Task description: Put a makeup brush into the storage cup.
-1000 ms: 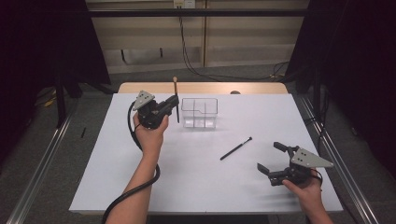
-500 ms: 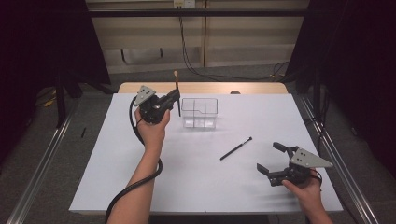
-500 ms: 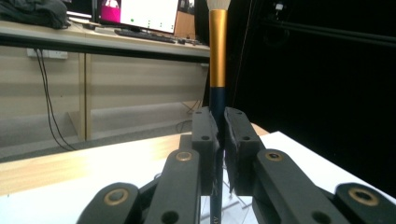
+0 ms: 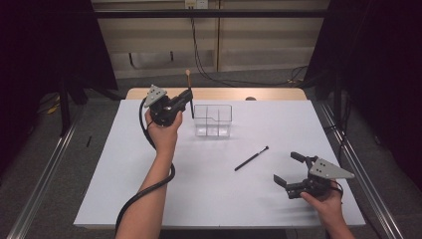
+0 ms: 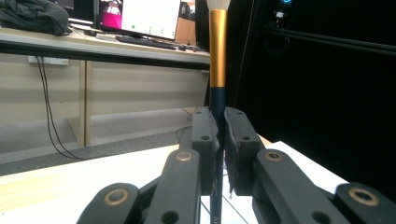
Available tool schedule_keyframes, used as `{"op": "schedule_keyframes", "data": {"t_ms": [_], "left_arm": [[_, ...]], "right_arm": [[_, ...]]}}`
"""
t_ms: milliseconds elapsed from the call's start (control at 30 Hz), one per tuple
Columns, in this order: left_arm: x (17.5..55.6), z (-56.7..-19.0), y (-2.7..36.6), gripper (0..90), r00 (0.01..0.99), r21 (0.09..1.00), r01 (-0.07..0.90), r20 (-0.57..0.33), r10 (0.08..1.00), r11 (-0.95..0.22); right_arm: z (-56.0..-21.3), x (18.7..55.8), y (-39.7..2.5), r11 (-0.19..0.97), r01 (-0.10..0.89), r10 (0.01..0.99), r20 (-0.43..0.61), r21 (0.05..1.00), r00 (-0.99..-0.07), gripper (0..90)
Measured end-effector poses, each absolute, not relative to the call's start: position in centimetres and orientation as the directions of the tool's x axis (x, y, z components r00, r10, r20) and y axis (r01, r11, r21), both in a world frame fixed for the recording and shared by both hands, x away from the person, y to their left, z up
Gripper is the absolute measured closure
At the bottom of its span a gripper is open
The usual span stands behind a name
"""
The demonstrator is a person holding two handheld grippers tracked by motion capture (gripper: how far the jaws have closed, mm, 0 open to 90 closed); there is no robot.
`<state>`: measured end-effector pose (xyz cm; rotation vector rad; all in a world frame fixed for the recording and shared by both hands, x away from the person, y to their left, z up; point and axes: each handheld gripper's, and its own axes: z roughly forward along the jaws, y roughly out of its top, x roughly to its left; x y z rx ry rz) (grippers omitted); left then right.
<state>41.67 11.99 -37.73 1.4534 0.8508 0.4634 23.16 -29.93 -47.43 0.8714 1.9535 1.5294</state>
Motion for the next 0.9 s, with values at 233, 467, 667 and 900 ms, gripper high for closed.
{"op": "schedule_keyframes", "data": {"t_ms": [233,467,667,900], "left_arm": [[42.4,-37.7,11.8,83.4,0.642,0.972,0.209,-0.220,0.734,0.109],[43.0,-37.7,11.3,83.4,0.638,0.972,0.210,-0.217,0.739,0.104],[43.5,-37.6,11.0,83.4,0.640,0.974,0.205,-0.207,0.740,0.095],[44.1,-37.8,10.6,83.4,0.637,0.974,0.209,-0.208,0.743,0.093]], "right_arm": [[-47.4,23.2,-29.9,0.164,0.176,0.745,-0.004,0.971,-0.668,0.0],[-47.4,23.2,-30.0,0.165,0.173,0.745,-0.008,0.971,-0.667,0.0],[-47.4,23.1,-30.0,0.166,0.177,0.744,-0.006,0.970,-0.668,0.0],[-47.5,23.2,-30.1,0.163,0.176,0.747,-0.005,0.971,-0.664,0.0]]}}
